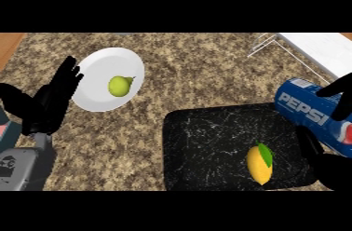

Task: Pick the can from the tray and place it in the tiered shelf

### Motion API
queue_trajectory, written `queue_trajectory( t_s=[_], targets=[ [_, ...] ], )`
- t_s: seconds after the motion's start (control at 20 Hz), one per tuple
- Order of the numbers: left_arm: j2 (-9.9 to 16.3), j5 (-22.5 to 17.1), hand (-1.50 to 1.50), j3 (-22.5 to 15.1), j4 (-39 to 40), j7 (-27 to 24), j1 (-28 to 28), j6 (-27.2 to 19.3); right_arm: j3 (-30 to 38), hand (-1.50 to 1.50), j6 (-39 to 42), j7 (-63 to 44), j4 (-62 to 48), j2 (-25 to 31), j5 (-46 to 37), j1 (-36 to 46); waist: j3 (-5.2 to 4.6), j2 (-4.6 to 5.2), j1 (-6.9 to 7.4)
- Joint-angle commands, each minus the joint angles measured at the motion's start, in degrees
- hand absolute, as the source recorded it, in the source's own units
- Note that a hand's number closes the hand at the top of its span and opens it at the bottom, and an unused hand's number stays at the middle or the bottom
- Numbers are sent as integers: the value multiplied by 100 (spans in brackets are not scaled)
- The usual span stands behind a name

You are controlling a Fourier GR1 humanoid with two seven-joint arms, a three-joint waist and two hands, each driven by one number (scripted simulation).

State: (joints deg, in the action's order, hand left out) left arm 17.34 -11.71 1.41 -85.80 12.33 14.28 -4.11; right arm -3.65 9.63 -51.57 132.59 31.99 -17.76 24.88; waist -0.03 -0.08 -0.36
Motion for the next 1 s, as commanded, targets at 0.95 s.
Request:
queue_trajectory(
  t_s=[0.95],
  targets=[
    [-167,136,0,166,-172,175,60,200,3050,150,626,3522,-4617,986,791,212,6,24,98]
  ],
)
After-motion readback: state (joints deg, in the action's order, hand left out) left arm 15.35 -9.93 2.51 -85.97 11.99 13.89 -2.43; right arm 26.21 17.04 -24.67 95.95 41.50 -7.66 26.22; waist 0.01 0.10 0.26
